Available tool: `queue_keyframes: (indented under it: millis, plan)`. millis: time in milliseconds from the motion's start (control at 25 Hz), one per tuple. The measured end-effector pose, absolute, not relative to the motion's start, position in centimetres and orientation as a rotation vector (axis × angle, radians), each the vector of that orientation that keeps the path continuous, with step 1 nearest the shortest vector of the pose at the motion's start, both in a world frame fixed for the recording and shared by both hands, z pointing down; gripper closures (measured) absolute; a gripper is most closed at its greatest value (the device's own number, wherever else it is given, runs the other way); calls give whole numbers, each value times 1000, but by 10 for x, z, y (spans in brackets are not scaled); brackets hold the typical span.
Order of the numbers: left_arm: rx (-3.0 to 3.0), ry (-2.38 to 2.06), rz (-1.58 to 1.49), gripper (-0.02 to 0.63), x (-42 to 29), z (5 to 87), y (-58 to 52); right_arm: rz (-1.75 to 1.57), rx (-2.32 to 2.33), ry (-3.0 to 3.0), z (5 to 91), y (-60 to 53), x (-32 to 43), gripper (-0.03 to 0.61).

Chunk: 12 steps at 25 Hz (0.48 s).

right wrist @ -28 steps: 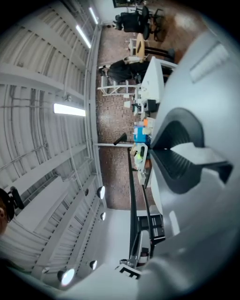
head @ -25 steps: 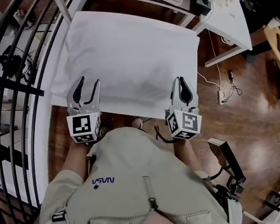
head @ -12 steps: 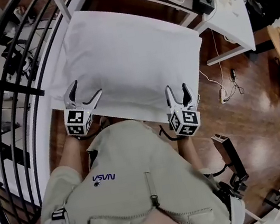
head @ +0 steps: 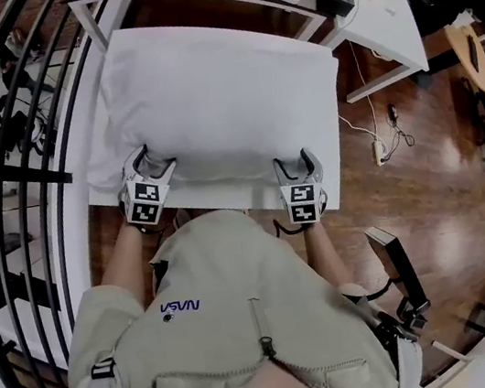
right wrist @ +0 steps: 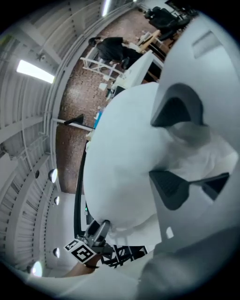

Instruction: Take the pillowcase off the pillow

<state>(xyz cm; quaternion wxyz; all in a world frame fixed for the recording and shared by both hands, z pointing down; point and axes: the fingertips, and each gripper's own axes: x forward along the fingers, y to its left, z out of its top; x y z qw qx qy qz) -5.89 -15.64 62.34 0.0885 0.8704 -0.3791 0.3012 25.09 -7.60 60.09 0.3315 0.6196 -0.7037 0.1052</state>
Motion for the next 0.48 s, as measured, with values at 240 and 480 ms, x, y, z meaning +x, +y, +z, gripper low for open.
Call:
queue_keyframes:
  millis: [240,480]
  plan:
    - [2648,-1223,848,531,-51,595,-152,126,1692,-1886,553,-82,233,537]
    - [2736,-1317,777,597,-42,510,-163,48,1697,-1967,482,-84,231,564]
